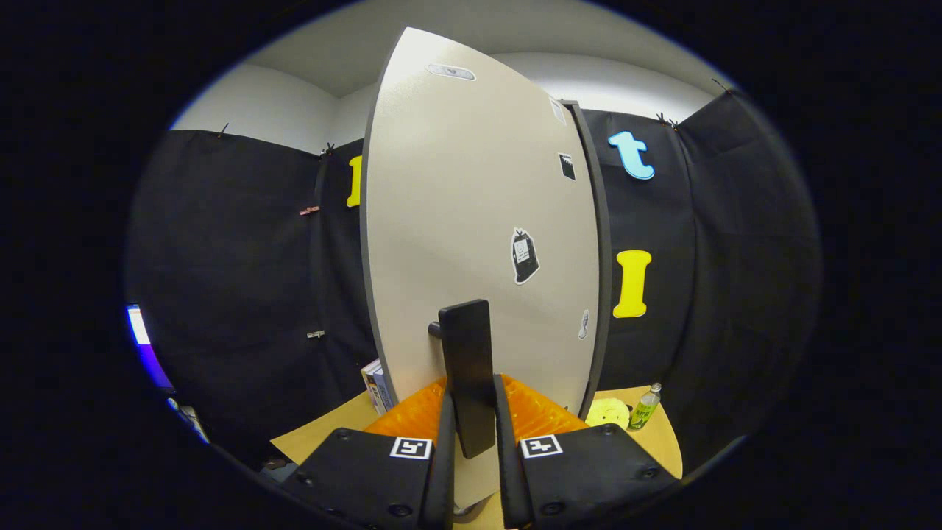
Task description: Open the shoe cabinet door, grab the shoes and put them into the shoe cabinet, then close the shoe cabinet door.
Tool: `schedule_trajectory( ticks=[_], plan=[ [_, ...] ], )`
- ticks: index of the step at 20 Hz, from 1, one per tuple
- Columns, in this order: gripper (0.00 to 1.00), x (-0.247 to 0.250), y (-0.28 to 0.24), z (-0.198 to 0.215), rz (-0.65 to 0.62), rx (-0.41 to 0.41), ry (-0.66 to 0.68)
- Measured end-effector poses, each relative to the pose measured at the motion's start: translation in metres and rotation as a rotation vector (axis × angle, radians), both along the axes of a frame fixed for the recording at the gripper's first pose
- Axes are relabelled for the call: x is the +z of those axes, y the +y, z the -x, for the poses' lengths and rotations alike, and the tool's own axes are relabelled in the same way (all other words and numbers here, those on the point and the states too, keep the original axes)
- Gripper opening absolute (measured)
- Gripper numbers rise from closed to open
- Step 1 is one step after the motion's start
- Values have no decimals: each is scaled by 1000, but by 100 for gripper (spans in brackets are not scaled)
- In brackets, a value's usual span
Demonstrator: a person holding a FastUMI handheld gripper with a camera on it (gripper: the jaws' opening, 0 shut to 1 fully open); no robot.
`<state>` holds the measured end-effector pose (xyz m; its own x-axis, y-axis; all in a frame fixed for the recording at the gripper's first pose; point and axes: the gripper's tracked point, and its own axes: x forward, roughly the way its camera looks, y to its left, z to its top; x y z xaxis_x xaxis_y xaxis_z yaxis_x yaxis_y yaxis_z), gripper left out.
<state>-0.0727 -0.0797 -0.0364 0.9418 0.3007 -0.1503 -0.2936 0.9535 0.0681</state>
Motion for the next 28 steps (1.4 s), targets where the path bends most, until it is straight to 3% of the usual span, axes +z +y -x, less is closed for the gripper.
schedule_trajectory(
  ticks=[7,16,23,28],
  plan=[
    [29,4,-34,14,0,-81,1],
    [28,44,-74,67,20,-195,-123],
    [28,23,-65,80,16,-155,-99],
    [28,-30,-32,62,22,-103,-24]
  ],
)
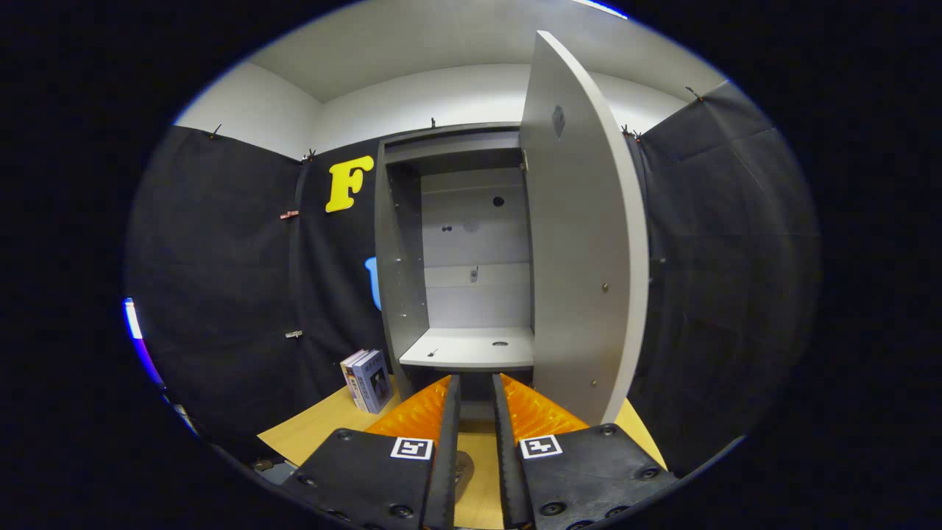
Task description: Open the shoe cabinet door, grab the shoes and put them into the shoe cabinet, then close the shoe cabinet door.
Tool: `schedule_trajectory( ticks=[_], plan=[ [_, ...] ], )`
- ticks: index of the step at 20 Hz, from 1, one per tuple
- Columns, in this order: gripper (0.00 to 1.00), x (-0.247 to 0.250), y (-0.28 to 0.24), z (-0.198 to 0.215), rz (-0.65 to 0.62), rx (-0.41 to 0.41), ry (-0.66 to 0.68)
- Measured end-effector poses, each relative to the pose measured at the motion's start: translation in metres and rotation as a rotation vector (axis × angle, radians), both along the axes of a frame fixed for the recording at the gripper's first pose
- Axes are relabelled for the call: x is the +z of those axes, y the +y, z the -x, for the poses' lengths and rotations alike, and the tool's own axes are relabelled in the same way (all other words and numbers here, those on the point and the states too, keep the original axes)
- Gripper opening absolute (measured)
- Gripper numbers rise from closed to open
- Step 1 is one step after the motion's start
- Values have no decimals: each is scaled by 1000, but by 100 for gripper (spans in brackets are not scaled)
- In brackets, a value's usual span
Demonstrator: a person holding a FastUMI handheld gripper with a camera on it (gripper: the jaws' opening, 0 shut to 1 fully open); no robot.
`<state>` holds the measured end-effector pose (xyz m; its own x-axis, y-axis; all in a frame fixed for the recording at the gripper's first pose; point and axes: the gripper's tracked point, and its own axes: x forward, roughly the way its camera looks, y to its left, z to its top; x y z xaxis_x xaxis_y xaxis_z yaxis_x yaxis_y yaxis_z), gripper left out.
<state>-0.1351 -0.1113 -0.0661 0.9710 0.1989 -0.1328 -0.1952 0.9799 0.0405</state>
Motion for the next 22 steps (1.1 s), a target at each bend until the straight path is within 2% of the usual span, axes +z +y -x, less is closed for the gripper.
schedule_trajectory(
  ticks=[5,9,15,22],
  plan=[
    [28,-89,40,-15,11,57,98],
    [29,-160,62,-32,-24,54,184],
    [28,-272,80,-58,-13,-10,265],
    [24,-390,79,-52,52,-97,458]
  ],
)
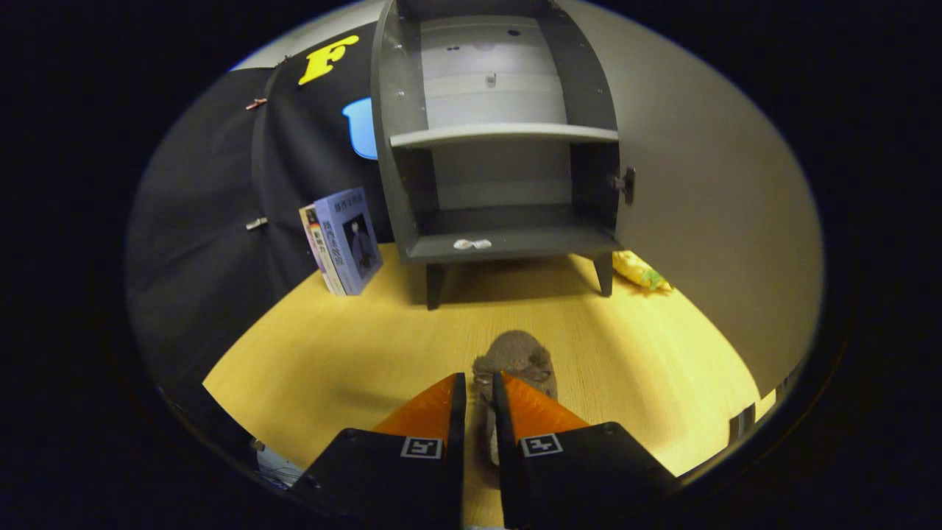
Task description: Open the shoe cabinet door, grab the shoes and put them into the shoe cabinet, then close the shoe cabinet door.
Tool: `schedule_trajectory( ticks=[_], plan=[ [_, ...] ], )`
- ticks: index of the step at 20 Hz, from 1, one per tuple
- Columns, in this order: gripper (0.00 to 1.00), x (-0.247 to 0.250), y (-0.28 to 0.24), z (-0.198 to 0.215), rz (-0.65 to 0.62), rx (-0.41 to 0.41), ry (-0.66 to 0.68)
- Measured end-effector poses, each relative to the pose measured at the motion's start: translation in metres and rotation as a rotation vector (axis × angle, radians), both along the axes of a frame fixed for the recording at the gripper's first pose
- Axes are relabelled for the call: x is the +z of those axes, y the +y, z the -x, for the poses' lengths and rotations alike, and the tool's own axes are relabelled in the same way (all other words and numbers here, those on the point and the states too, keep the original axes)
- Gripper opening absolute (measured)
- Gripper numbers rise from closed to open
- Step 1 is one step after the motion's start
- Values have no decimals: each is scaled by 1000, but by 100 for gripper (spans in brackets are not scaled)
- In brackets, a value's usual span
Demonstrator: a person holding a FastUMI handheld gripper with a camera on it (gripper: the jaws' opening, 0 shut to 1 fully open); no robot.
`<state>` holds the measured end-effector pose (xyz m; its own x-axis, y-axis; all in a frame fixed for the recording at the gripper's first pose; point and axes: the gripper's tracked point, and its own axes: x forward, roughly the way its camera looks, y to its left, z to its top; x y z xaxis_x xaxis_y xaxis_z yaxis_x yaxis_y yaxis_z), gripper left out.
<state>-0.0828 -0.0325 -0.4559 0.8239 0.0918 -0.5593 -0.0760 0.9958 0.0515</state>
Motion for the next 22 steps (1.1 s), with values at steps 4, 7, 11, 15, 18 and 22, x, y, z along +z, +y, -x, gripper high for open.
schedule_trajectory(
  ticks=[4,7,11,15,18,22],
  plan=[
    [24,-45,-1,2,36,-12,87],
    [24,-65,-1,-1,60,-13,118],
    [25,-86,3,-10,90,8,151],
    [26,-97,1,-30,79,-11,162],
    [25,-100,1,-44,82,-5,154],
    [5,-102,-3,-44,96,-7,171]
  ],
)
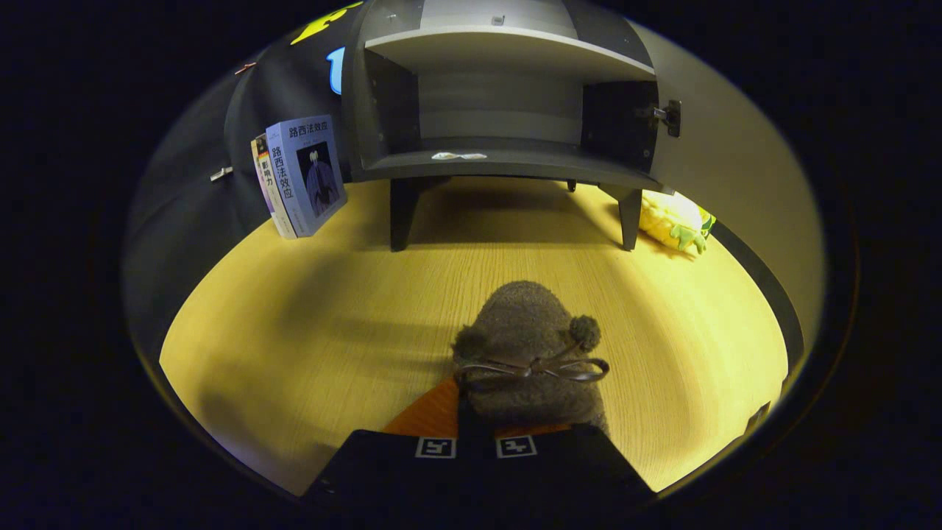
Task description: Open the shoe cabinet door, grab the shoes and put them into the shoe cabinet, then close the shoe cabinet door.
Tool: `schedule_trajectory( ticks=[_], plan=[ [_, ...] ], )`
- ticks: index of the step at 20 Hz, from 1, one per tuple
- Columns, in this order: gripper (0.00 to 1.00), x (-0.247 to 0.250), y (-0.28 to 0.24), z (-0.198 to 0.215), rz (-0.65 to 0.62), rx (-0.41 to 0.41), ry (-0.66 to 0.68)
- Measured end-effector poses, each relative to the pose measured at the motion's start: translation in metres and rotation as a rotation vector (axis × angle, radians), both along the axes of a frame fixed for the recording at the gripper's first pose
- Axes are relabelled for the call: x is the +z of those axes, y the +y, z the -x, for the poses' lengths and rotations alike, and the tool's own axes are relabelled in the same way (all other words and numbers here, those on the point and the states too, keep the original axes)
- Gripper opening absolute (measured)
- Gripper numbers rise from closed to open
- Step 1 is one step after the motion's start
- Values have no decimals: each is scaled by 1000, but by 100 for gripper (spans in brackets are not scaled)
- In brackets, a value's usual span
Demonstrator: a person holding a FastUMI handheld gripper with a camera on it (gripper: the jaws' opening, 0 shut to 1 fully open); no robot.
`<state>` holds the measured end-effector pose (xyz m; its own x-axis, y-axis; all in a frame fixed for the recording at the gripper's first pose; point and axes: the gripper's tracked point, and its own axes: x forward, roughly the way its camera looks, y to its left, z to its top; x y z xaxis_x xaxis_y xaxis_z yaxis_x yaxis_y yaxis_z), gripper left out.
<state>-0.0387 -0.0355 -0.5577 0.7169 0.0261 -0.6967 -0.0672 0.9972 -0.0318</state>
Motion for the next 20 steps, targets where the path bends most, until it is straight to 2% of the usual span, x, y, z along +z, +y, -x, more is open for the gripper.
schedule_trajectory(
  ticks=[4,9,20],
  plan=[
    [5,3,0,0,15,12,12],
    [5,40,-4,-7,-1,11,-9],
    [5,226,1,-57,10,55,-205]
  ],
)
